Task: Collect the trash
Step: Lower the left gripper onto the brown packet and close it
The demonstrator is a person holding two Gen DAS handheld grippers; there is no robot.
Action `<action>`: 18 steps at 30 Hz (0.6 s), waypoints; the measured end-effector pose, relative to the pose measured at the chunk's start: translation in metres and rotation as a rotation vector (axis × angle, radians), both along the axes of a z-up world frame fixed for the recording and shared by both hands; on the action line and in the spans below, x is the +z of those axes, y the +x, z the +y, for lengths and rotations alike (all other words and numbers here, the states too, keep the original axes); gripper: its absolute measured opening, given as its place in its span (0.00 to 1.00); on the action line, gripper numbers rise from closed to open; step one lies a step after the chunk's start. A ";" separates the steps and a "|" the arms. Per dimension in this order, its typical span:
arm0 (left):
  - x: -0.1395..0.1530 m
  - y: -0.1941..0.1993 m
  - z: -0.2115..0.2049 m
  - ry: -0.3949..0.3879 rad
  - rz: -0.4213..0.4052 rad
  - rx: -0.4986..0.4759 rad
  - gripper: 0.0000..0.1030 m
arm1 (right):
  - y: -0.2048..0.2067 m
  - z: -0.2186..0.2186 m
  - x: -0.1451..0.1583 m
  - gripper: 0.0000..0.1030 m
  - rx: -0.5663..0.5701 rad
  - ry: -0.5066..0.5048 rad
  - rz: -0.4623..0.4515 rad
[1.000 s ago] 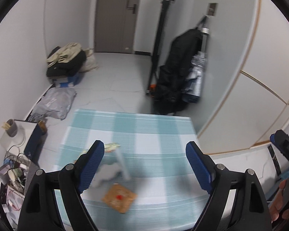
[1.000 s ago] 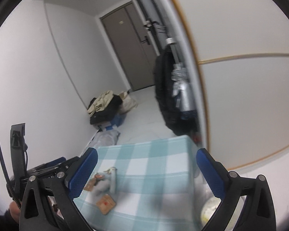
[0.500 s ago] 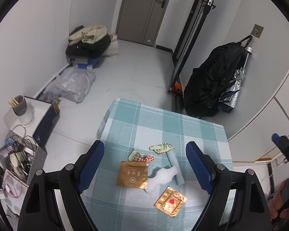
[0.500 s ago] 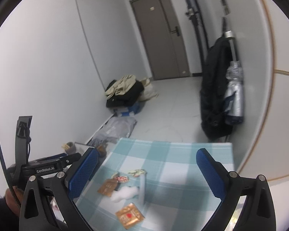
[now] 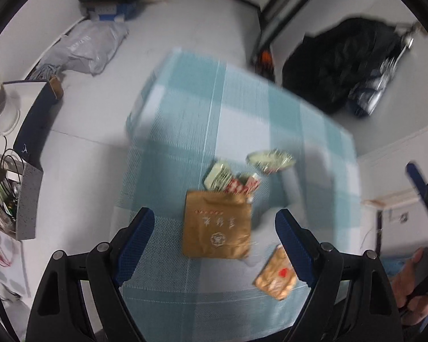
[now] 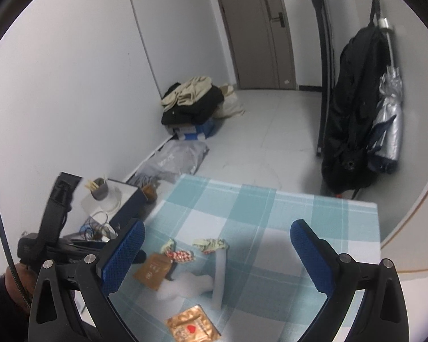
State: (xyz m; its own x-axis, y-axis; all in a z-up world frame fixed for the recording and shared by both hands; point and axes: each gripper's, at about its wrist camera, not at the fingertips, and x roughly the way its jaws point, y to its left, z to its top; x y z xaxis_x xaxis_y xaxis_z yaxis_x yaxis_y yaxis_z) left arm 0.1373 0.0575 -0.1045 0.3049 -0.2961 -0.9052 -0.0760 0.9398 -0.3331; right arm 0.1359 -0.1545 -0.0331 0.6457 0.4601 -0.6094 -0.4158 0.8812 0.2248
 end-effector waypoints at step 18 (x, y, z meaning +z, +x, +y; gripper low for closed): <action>-0.021 0.004 -0.028 0.176 0.069 -0.065 0.80 | 0.005 -0.017 -0.006 1.00 -0.003 -0.011 0.025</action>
State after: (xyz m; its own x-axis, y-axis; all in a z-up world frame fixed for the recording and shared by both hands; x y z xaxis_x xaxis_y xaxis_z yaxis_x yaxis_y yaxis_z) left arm 0.1412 0.0298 -0.1258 0.2259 -0.1488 -0.9627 -0.0306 0.9867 -0.1597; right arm 0.1408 -0.1717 -0.0389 0.6312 0.4517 -0.6305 -0.4075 0.8848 0.2259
